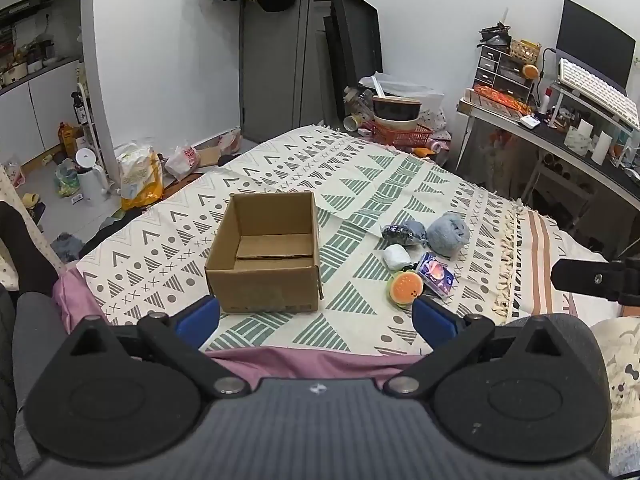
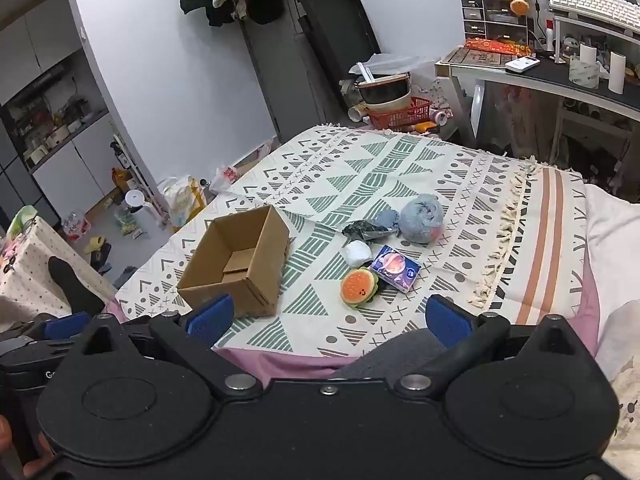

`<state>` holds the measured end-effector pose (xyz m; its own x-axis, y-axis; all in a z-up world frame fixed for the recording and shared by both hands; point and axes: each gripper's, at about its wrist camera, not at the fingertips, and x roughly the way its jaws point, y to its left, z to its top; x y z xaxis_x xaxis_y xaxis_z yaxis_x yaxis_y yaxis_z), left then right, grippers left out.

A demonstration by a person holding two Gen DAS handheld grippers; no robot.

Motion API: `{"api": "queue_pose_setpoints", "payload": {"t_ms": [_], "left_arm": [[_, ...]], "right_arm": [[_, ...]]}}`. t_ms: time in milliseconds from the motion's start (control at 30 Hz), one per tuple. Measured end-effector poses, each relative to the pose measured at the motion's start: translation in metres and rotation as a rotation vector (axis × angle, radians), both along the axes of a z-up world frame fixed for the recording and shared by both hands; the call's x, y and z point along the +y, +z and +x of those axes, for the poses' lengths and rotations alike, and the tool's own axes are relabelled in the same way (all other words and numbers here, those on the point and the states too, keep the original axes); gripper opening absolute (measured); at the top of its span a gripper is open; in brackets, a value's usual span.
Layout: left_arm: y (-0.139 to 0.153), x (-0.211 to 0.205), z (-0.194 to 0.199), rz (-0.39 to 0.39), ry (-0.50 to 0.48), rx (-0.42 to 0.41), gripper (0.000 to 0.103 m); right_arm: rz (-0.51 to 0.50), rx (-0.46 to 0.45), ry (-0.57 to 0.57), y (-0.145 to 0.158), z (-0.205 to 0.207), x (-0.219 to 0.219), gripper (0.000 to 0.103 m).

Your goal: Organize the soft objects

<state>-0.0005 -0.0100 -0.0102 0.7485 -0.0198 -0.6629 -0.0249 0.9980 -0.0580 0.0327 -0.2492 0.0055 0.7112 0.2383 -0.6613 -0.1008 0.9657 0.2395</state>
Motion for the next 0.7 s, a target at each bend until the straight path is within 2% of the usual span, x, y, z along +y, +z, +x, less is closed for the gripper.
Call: {"api": "queue_pose_setpoints", "payload": {"t_ms": [700], "left_arm": [[0.0029,-0.0106,-0.0034,0.004,-0.014,-0.009,0.102]], "right_arm": [[-0.028,0.004,-0.009,0.0027,-0.0049,-0.006,0.103]]}}
